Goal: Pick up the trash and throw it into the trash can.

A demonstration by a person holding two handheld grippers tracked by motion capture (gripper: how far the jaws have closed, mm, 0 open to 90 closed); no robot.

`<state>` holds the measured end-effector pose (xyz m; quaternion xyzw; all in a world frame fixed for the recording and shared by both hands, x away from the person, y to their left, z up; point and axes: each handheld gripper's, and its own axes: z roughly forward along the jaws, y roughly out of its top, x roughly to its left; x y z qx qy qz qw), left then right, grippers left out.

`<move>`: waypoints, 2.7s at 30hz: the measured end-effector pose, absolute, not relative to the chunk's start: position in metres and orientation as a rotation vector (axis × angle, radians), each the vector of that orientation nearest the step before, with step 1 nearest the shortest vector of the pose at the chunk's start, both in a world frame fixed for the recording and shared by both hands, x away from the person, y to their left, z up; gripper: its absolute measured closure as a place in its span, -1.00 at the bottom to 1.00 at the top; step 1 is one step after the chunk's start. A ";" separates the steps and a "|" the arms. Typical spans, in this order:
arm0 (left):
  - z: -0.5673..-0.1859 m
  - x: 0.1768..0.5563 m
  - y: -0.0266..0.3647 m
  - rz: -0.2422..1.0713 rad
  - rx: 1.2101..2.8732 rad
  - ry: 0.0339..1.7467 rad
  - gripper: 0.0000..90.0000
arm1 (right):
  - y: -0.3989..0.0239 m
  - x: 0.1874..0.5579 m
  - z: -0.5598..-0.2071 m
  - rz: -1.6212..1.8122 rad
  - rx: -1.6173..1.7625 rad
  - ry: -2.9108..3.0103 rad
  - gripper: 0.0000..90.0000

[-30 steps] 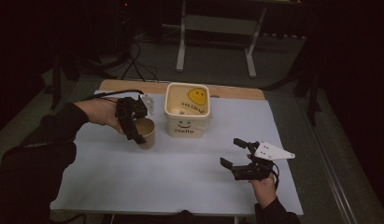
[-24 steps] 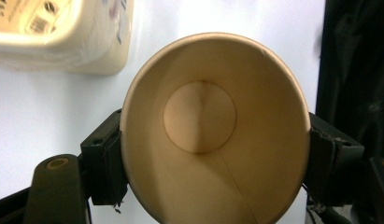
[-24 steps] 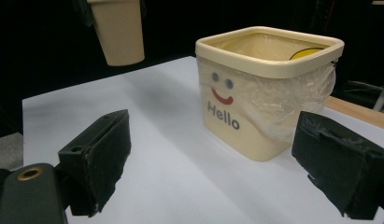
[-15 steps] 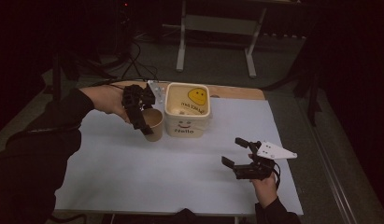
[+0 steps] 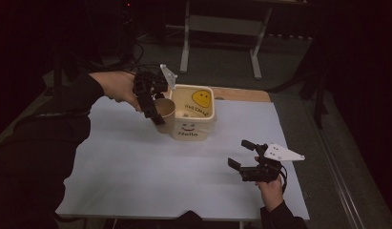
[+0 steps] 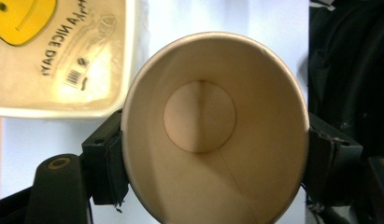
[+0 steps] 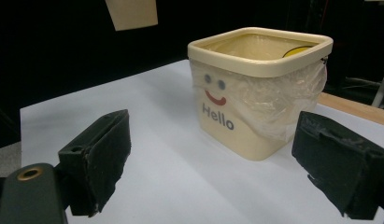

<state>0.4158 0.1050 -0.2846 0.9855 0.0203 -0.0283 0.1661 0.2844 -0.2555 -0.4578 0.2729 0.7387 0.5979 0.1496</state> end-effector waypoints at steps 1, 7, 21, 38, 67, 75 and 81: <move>-0.283 0.417 0.104 -0.087 2.807 0.053 -0.46 | -0.256 0.285 -0.458 1.719 0.787 2.123 -0.74; -0.271 0.424 0.096 -0.067 2.823 0.031 -0.46 | -0.256 0.285 -0.458 1.716 0.787 2.123 -0.74; -0.242 0.446 0.082 0.001 2.766 0.009 -0.46 | -0.255 0.285 -0.458 1.724 0.780 2.128 -0.74; -0.241 0.471 0.072 0.067 2.743 0.042 -0.45 | -0.254 0.281 -0.456 1.730 0.761 2.132 -0.74; -0.258 0.513 0.058 0.112 2.770 0.072 -0.44 | -0.256 0.278 -0.454 1.755 0.748 2.125 -0.74; -0.268 0.519 0.056 0.144 2.734 0.129 -0.99 | -0.254 0.278 -0.454 1.755 0.738 2.131 -0.74; -0.271 0.517 0.059 0.140 2.707 0.140 -0.99 | -0.254 0.276 -0.453 1.758 0.728 2.130 -0.74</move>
